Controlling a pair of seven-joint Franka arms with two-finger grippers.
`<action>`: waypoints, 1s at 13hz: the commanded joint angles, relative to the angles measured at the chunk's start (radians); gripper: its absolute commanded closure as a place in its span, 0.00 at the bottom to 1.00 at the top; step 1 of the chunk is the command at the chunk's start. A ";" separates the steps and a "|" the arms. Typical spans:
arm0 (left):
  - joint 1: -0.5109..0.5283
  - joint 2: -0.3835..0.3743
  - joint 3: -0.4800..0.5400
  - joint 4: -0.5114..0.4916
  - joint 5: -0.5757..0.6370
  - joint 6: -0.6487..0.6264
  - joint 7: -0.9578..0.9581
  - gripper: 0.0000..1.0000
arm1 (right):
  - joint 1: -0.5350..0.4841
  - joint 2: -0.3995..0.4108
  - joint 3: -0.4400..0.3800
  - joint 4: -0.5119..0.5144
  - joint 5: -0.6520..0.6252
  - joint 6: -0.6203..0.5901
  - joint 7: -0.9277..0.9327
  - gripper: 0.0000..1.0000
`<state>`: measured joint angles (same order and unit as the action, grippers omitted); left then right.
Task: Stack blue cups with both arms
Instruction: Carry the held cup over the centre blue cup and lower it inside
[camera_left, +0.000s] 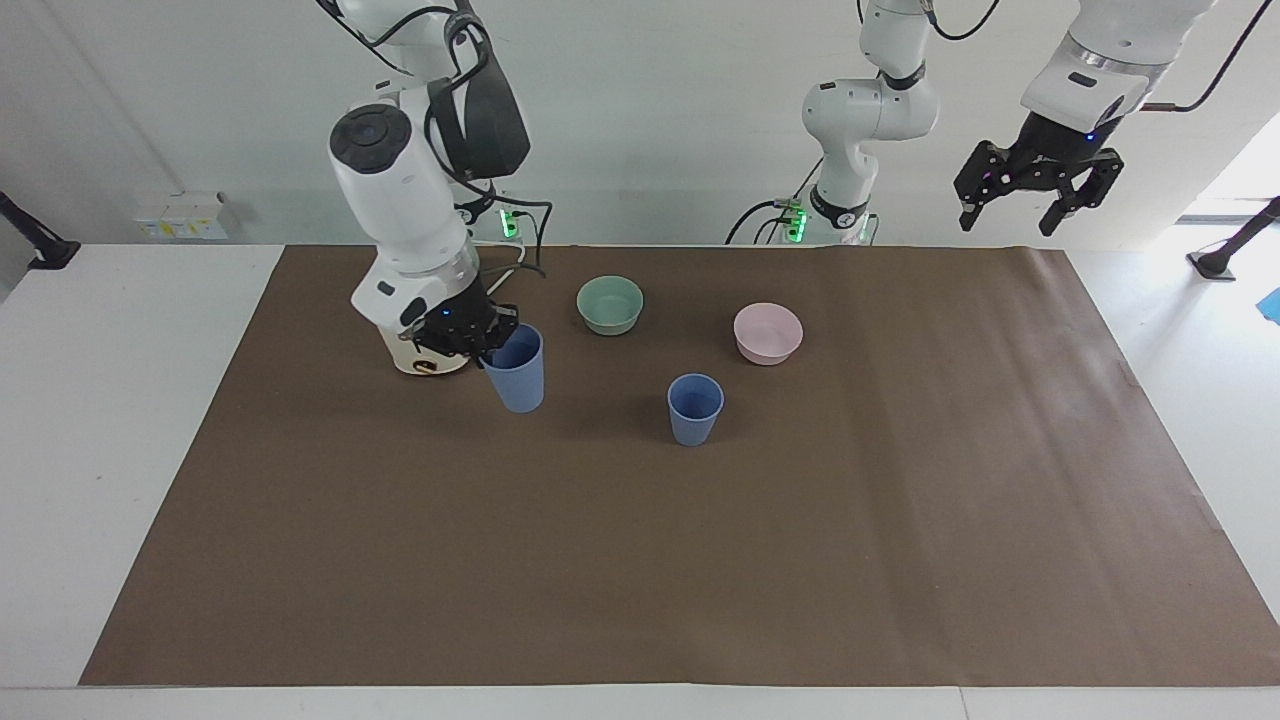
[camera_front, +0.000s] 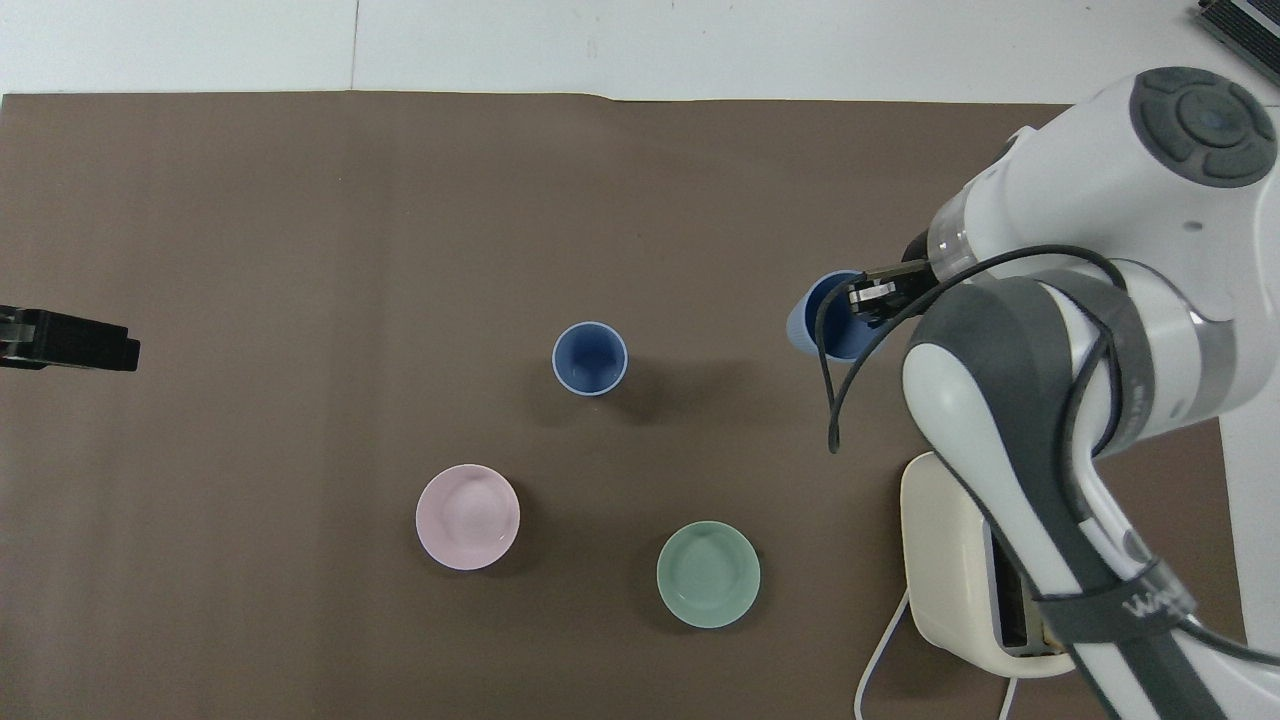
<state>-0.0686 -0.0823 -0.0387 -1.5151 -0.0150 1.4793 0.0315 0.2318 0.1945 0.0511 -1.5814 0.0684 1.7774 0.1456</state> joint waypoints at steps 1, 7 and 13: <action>0.013 -0.017 0.000 -0.011 -0.010 -0.010 -0.001 0.00 | 0.082 0.049 0.001 0.098 -0.002 -0.009 0.130 1.00; 0.013 -0.017 0.000 -0.011 -0.010 -0.010 -0.001 0.00 | 0.241 0.094 0.015 0.162 0.013 0.069 0.288 1.00; 0.013 -0.017 0.000 -0.011 -0.010 -0.010 -0.001 0.00 | 0.297 0.206 0.015 0.196 0.025 0.166 0.318 1.00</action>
<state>-0.0661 -0.0823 -0.0350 -1.5151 -0.0150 1.4790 0.0312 0.5338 0.3729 0.0621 -1.4257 0.0793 1.9468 0.4473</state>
